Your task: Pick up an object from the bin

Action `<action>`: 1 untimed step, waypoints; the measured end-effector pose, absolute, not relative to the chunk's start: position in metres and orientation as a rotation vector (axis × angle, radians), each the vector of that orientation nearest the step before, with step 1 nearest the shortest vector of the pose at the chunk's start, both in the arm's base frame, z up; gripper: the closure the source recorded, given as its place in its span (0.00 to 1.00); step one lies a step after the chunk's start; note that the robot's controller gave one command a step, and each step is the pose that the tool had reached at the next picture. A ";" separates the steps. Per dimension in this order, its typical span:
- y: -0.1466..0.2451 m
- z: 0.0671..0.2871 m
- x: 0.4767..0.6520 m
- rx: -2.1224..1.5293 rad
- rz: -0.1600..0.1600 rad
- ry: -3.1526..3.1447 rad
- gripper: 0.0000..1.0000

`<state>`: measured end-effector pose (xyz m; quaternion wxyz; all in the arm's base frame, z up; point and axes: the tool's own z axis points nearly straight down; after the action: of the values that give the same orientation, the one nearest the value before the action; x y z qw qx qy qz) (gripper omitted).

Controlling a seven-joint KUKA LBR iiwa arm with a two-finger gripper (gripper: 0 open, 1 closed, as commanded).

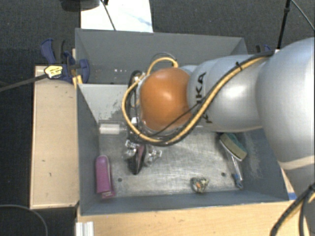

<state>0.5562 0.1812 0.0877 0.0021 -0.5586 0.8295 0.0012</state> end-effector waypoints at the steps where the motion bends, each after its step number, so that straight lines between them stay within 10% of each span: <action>1: 0.178 0.242 0.541 -1.938 -0.003 2.462 1.00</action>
Offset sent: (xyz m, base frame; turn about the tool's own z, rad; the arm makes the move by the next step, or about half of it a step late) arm -0.0167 -0.0036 0.1493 -0.1499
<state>0.5406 0.1782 0.2418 0.0041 -0.6184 0.7859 -0.0010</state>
